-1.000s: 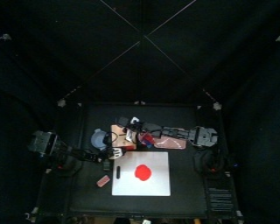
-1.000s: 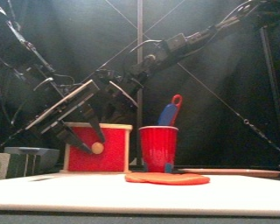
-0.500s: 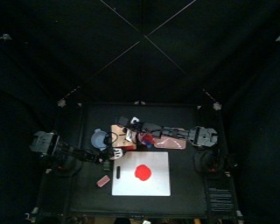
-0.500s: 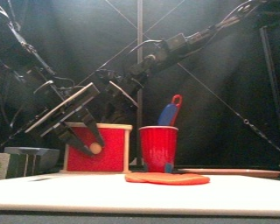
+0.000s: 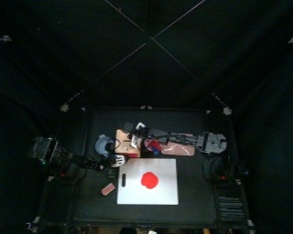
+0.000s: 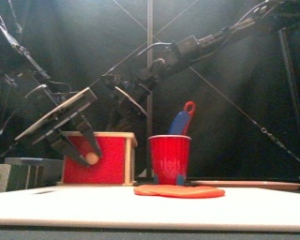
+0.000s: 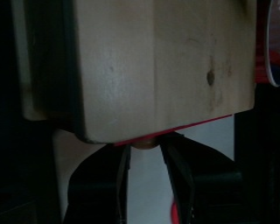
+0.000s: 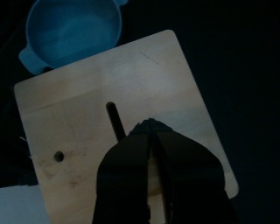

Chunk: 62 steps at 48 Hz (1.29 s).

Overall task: Get the cutter from the drawer then cut the dough then place the extra dough in the bowl
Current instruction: Open the drawer

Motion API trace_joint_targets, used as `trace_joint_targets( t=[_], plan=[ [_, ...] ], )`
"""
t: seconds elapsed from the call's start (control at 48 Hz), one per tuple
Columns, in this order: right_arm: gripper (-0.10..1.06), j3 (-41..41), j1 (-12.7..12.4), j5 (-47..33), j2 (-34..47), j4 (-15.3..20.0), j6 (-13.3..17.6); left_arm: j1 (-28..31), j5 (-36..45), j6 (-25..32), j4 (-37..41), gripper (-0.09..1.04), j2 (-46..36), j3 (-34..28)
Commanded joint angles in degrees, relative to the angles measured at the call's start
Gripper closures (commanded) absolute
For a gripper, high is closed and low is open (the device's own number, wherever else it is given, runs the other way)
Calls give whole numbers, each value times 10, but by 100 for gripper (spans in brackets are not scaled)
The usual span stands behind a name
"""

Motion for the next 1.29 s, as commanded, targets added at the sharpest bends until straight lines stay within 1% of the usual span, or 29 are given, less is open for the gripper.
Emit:
trace_joint_targets(
  t=[0.021, 0.208, 0.417, 0.854, 1.167, 1.292],
  plan=[
    [92, 0, 1, 11, -4, 0, -1, -16, 0, 1, -4, 43, 0, -18],
    [92, 0, 0, 11, -4, 0, -1, -35, -1, 1, -21, 43, 2, -18],
    [92, 1, 1, 11, -4, 0, -1, -76, -1, 1, -51, 43, 1, -21],
    [92, 3, -1, 13, -4, 1, -1, -125, -1, 1, -76, 43, 2, -39],
    [92, 2, -1, 13, -2, 3, 0, -141, -1, 2, -91, 43, 4, -31],
    [92, 3, 0, 13, 0, 3, 0, -141, -1, 1, -92, 41, 4, -24]
  ],
)
